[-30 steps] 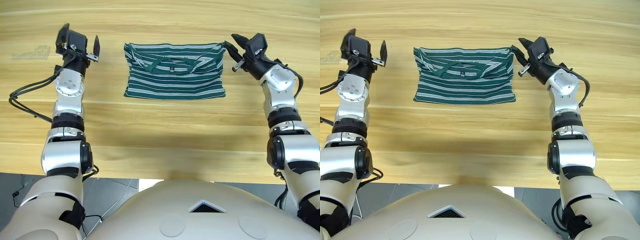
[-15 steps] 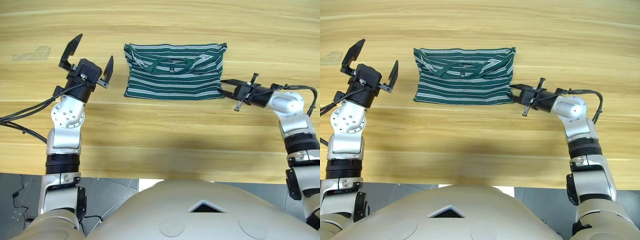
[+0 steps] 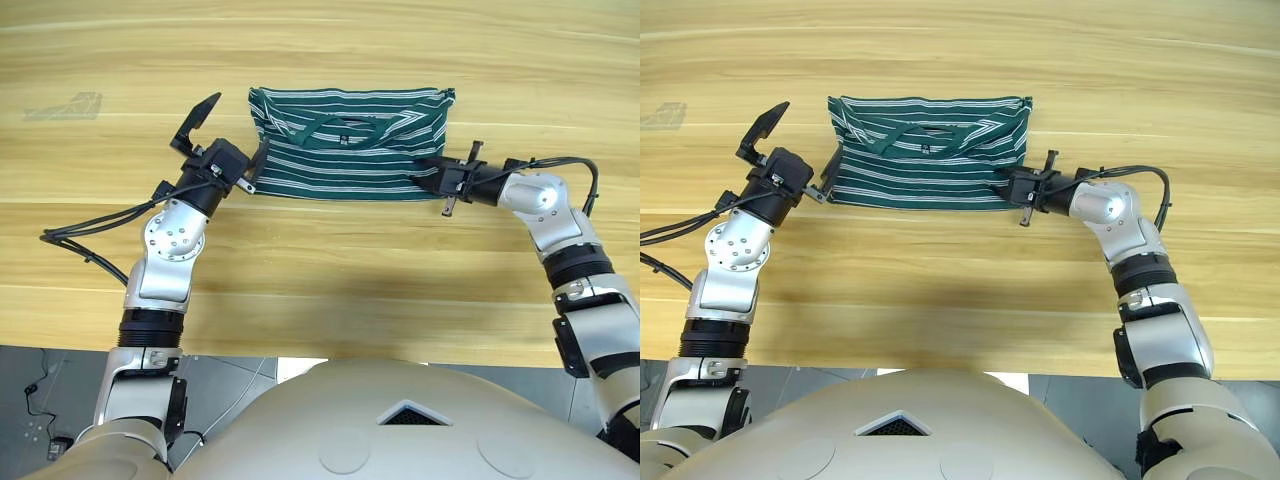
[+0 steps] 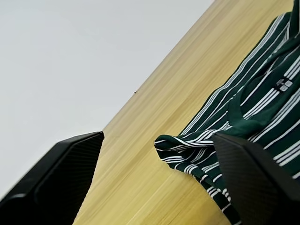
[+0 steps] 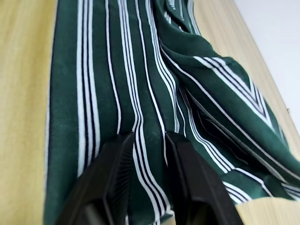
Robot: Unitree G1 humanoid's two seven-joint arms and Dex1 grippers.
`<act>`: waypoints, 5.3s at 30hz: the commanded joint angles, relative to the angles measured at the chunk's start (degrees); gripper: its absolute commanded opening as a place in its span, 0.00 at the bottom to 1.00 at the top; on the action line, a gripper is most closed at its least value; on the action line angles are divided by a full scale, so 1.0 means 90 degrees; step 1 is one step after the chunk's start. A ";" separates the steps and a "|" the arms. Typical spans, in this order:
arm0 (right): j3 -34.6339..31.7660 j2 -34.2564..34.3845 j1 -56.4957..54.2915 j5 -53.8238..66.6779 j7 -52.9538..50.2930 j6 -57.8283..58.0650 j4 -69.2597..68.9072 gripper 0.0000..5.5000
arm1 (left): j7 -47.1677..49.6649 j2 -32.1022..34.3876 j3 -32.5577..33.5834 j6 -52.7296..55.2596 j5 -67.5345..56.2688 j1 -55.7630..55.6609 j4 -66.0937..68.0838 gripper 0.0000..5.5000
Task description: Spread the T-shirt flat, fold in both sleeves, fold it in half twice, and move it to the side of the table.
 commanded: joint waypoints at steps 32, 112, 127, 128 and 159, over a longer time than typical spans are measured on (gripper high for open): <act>0.0686 -0.1861 0.2970 0.0726 0.1751 0.1990 -0.6158 0.23 | 0.0446 -0.0623 -0.1207 0.0157 0.1291 0.0309 0.0496 0.78; -0.1106 0.0366 0.1355 -0.0098 -0.3599 0.1688 -0.1315 0.23 | 0.1112 -0.0605 -0.1618 -0.0100 0.1606 0.0127 0.1253 0.78; -0.1062 -0.0010 0.1635 -0.0068 -0.2832 0.1738 -0.1775 0.23 | 0.0817 -0.1039 -0.0542 -0.0047 -0.0444 0.0297 -0.0449 0.78; -0.1059 -0.0206 0.1691 -0.0092 -0.2637 0.1762 -0.1890 0.23 | 0.0738 -0.1052 -0.0418 0.0064 -0.0665 0.0345 -0.0720 0.78; -0.0260 -0.2391 0.1116 -0.0707 -0.0087 0.1332 -0.1884 0.23 | 0.0332 -0.1179 -0.0165 0.1091 -0.0572 0.0863 -0.2568 0.78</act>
